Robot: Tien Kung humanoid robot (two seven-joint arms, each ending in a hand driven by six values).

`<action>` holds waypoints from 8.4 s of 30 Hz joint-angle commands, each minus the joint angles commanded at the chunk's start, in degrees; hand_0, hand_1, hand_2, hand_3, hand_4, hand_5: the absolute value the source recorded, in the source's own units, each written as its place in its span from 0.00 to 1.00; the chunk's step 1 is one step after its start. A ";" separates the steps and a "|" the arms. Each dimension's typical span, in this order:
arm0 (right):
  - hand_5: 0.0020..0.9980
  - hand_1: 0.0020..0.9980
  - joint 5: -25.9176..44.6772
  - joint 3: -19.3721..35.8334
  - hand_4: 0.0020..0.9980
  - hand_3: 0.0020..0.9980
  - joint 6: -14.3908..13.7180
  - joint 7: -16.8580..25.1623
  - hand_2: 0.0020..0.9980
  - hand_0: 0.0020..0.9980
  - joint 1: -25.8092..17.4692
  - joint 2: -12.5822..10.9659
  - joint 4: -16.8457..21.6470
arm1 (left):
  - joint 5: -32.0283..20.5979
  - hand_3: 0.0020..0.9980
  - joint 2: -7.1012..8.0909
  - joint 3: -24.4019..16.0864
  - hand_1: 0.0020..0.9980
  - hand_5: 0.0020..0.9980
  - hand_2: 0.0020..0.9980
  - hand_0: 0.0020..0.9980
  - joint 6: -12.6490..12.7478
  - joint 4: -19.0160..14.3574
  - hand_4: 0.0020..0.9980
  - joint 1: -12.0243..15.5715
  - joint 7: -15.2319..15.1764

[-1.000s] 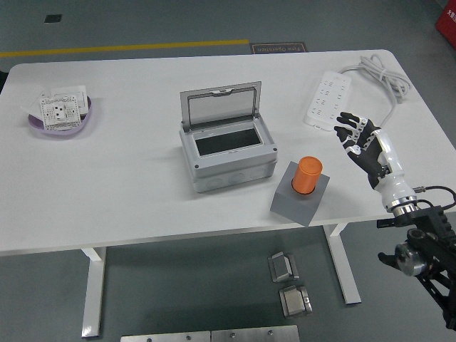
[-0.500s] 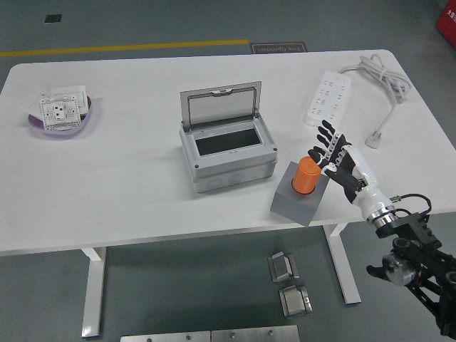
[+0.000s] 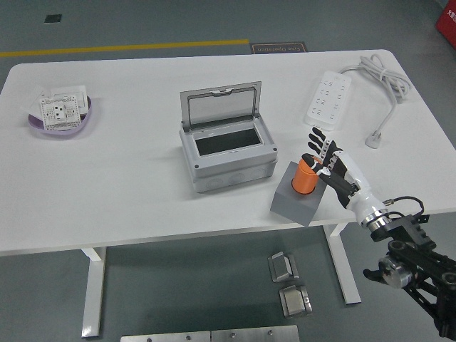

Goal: Pick up the cylinder from the cube,place it in the box,flap close box

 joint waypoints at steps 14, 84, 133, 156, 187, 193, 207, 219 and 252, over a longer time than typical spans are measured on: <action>0.34 0.91 -2.65 -0.87 0.81 1.00 -2.29 -1.05 0.93 0.86 0.42 -0.04 0.68 | -0.90 0.58 -0.03 0.81 0.65 0.24 0.54 0.66 0.07 -0.10 0.55 -0.15 -0.24; 0.00 0.43 -12.38 -1.80 0.00 0.56 -9.90 -4.26 0.53 0.62 3.45 -0.07 -0.32 | -5.22 0.58 0.18 4.76 0.65 0.24 0.54 0.66 0.00 -0.29 0.56 -0.65 -2.16; 0.00 0.09 -41.22 -32.18 0.00 0.50 -9.50 -21.07 0.52 0.00 42.61 17.91 -20.53 | 0.61 0.58 1.93 -0.54 0.66 0.25 0.56 0.65 0.88 -0.43 0.57 -2.00 -0.66; 0.08 0.65 -42.21 -35.39 0.53 0.87 -7.72 -15.51 0.79 0.58 44.38 19.56 -26.87 | 1.24 0.58 1.86 -0.61 0.67 0.24 0.55 0.65 0.47 -0.42 0.56 -2.61 -0.50; 0.26 0.83 -37.92 -22.97 0.80 1.00 -5.68 -16.48 0.88 0.91 44.85 9.76 -12.84 | 1.44 0.58 1.09 -1.37 0.67 0.22 0.55 0.64 0.30 -0.44 0.55 -1.68 -0.14; 0.27 0.82 -31.89 -27.80 0.80 1.00 -3.95 -15.70 0.87 0.91 48.65 13.93 -21.21 | 2.01 0.58 1.40 -1.61 0.67 0.22 0.55 0.64 0.18 -0.51 0.55 -2.15 0.12; 0.31 0.83 -25.96 -35.86 0.80 1.00 -3.96 -15.06 0.87 0.91 47.74 15.65 -29.96 | -0.18 0.58 1.43 0.80 0.67 0.22 0.55 0.64 0.09 -0.50 0.55 -2.80 -0.67; 0.33 0.82 -35.07 -31.42 0.78 1.00 -6.54 -17.00 0.86 0.91 42.35 5.06 -13.13 | -3.76 0.58 1.32 3.31 0.66 0.22 0.55 0.64 0.28 -0.36 0.55 -2.24 -1.79; 0.41 0.80 -38.71 -22.04 0.76 1.00 -8.49 -18.63 0.87 0.86 36.38 -2.68 2.91 | -2.71 0.58 0.59 2.28 0.66 0.23 0.55 0.64 0.20 -0.41 0.55 -1.66 -1.36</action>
